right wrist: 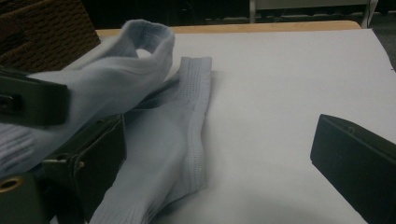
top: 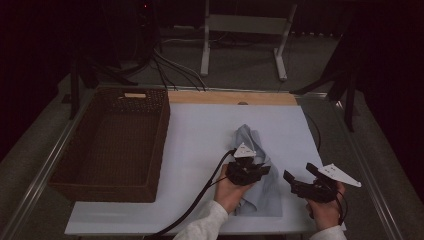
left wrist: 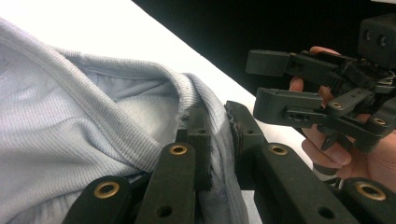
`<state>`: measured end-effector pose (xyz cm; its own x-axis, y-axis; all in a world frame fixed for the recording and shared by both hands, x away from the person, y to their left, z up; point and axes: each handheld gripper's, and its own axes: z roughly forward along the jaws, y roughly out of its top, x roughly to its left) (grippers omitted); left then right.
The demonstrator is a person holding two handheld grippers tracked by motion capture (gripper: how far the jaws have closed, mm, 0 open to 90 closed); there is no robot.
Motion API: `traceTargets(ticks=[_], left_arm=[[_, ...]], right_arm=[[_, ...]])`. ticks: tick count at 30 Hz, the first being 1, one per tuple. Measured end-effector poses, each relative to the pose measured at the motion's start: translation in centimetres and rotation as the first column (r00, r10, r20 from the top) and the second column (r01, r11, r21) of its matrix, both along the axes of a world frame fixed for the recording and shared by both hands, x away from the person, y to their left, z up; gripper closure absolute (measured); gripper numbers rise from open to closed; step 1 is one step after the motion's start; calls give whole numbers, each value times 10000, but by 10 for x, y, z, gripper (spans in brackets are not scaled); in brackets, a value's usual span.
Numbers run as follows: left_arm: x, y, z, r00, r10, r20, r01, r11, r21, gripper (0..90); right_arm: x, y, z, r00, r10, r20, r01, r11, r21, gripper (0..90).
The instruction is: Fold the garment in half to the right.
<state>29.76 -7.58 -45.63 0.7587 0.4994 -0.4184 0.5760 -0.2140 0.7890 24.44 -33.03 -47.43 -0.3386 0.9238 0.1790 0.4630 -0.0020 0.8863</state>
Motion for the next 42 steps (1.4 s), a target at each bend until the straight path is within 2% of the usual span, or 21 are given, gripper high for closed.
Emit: traceTargets(ticks=[6,9,15,20,21,22,29,30,31,34,36,38,41,42], left_arm=[[2,-5,-3,9999,-43,-99,43,10000,-2,797],[4,-5,-4,9996,-169,-214,164,9996,-214,750],[5,-4,-4,9997,-157,-204,153,9996,-224,674],[6,-1,-3,9999,-143,-50,141,9994,-328,547],[6,0,-2,9999,-128,15,128,9993,-341,547],[6,2,-1,10000,-55,67,58,9991,-410,497],[8,8,2,9997,162,169,-155,9991,-402,316],[8,9,3,9995,261,191,-254,9989,-384,316],[9,11,4,9991,360,238,-352,9987,-358,256],[9,14,5,9985,439,337,-430,9987,-289,179],[8,16,7,9973,524,507,-518,9986,-144,157],[7,20,9,9966,388,723,-385,9992,-51,63],[6,23,11,9951,377,918,-387,9992,84,2],[5,26,13,9922,445,1166,-474,9986,226,2]], right_arm=[[0,0,0,10000,10,7,-10,10000,13,39],[0,0,0,10000,7,9,-7,10000,12,38],[0,0,0,10000,20,7,-20,10000,20,38],[0,1,0,10000,75,-17,-75,10000,20,38],[0,1,0,10000,75,-17,-75,10000,20,38],[0,1,0,10000,85,-22,-85,10000,5,38],[0,2,0,9999,113,-17,-113,9999,-17,39],[0,2,0,9999,121,-20,-121,9999,-24,38],[0,2,0,9999,144,-28,-144,9999,-35,39],[0,2,0,9998,179,-47,-179,9998,-39,39],[0,3,-1,9997,222,-97,-223,9997,-36,39],[0,4,-1,9995,291,-137,-292,9996,-53,40],[0,4,0,9994,310,-153,-311,9995,-62,40],[0,4,-1,9994,317,-161,-318,9995,-60,40]])
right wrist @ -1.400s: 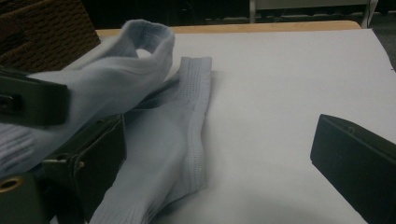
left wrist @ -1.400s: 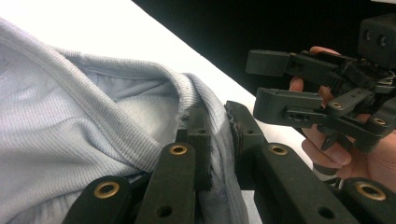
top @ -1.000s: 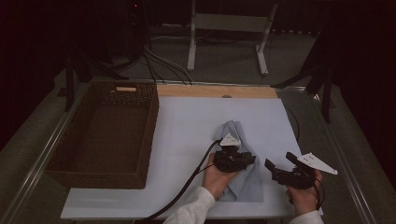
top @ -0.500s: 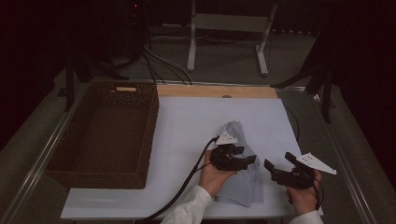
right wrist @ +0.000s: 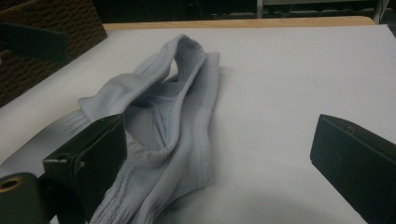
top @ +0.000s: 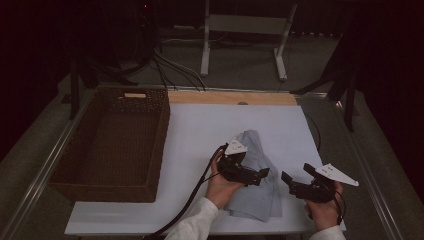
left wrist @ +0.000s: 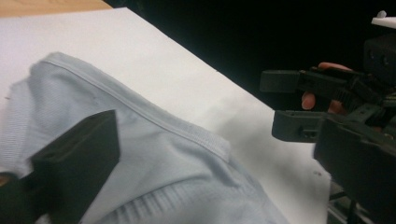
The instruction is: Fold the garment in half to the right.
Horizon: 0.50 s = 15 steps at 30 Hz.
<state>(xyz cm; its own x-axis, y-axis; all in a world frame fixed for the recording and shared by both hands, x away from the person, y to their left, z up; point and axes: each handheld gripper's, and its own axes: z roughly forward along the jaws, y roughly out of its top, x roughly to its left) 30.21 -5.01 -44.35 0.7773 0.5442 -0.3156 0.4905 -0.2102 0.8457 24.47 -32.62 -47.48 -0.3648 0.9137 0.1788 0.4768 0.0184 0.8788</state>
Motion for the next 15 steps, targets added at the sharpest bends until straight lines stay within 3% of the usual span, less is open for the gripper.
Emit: traceTargets(ticks=[4,15], left_arm=[[0,6,2,9994,151,309,-154,9998,107,0],[-1,26,2,9968,437,670,-453,9987,229,0]], right_arm=[[0,0,0,10000,5,-8,-5,10000,-12,40],[1,2,0,9999,94,-75,-95,9999,-33,52]])
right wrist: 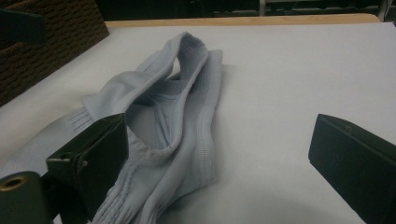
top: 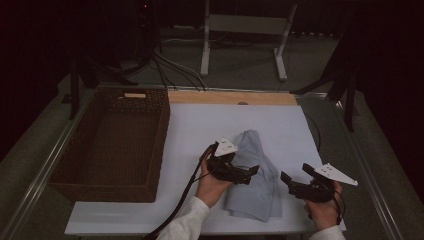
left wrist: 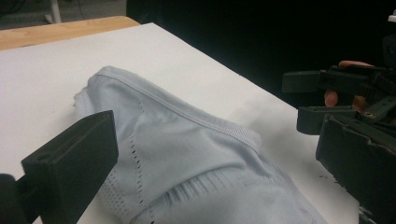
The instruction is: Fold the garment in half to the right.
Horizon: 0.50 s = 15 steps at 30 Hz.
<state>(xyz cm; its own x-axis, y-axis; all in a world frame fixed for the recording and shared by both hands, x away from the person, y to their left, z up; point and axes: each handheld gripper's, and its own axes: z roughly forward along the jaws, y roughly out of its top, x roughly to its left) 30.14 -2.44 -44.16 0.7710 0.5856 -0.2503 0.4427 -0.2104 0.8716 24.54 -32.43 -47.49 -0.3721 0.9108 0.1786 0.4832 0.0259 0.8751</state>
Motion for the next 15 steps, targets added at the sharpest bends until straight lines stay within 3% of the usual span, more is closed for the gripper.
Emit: traceTargets(ticks=[9,15], left_arm=[[-1,13,-3,10000,-74,-3,74,9999,-125,0],[-3,20,-6,9995,-151,264,153,9999,-66,0]], right_arm=[[1,5,0,9998,180,-79,-181,9998,-79,58],[2,8,0,9994,306,-163,-308,9994,-146,66]])
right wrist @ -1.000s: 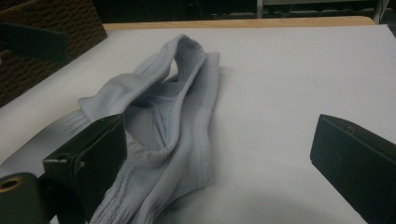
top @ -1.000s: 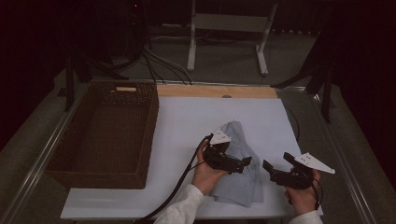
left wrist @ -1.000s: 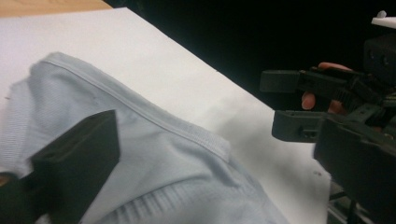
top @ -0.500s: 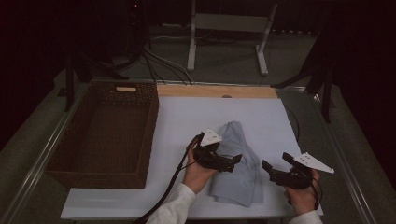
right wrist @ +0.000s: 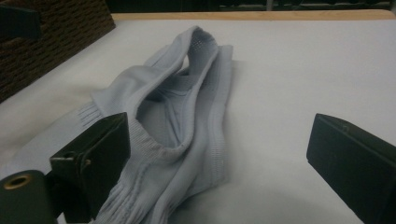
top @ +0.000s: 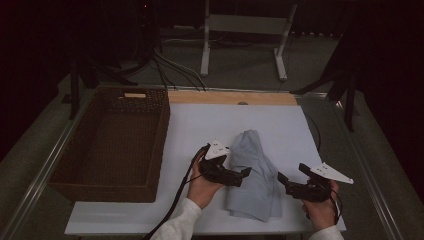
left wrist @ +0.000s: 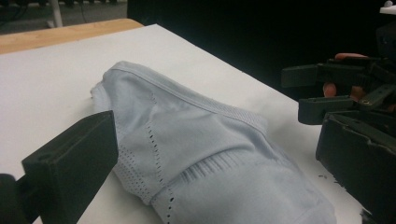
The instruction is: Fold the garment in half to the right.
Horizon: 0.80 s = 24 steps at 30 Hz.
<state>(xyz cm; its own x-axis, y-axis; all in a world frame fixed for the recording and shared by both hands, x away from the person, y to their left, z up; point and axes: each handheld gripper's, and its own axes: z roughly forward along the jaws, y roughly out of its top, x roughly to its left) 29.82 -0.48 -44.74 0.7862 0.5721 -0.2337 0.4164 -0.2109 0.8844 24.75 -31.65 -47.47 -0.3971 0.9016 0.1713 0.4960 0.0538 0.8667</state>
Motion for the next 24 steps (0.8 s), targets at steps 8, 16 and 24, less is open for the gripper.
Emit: traceTargets(ticks=[8,16,24], left_arm=[[-3,10,-1,9999,7,132,-10,9998,177,0],[-6,20,-4,9999,120,114,-123,9996,243,0],[-12,27,-10,9999,105,9,-105,9991,414,0]], right_arm=[[2,5,1,9997,191,-147,-190,9998,54,125],[6,9,1,9983,481,-344,-477,9988,100,214],[8,19,-2,9915,1112,-669,-1119,9937,-76,389]])
